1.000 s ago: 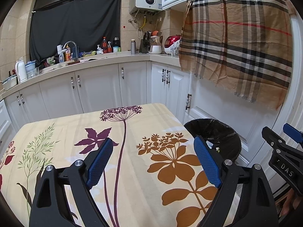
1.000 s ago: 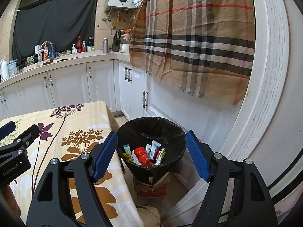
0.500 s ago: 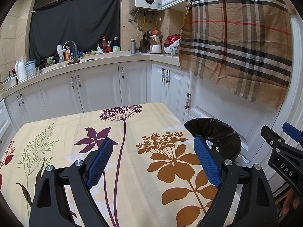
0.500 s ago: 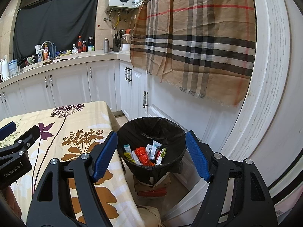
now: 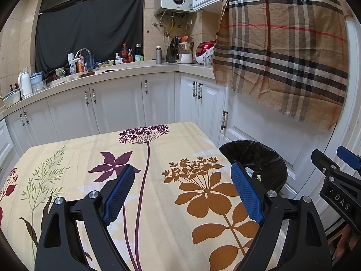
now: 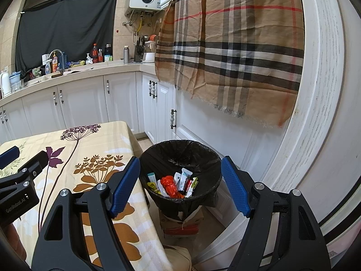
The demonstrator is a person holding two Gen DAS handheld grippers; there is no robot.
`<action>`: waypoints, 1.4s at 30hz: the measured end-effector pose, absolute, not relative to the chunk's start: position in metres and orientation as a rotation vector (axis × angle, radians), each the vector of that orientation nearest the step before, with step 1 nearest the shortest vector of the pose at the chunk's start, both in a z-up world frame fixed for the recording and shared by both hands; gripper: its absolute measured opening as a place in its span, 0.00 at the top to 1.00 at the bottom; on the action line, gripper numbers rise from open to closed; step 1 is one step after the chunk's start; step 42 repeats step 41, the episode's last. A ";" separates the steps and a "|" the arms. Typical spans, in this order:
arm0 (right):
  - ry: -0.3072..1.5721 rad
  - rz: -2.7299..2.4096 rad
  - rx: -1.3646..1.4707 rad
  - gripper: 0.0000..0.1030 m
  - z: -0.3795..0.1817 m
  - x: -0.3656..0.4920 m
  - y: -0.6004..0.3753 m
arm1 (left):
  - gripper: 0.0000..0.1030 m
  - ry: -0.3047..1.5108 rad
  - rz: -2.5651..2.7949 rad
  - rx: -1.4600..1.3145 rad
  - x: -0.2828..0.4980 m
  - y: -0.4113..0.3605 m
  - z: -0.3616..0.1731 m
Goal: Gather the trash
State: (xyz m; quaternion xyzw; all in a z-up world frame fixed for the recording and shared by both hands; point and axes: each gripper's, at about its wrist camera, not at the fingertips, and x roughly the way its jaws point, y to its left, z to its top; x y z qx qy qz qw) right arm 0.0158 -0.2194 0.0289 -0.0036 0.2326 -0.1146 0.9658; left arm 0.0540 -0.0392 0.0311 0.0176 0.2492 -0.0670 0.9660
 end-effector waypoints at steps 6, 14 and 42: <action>0.469 -0.232 -0.008 0.30 0.029 0.015 -0.218 | 0.18 0.503 -0.138 0.036 0.052 -0.041 0.029; 0.469 -0.232 -0.008 0.30 0.029 0.015 -0.218 | 0.18 0.505 -0.141 0.048 0.050 -0.043 0.028; 0.483 -0.210 -0.015 0.30 0.021 0.020 -0.206 | 0.14 0.563 -0.140 0.027 0.059 -0.024 0.018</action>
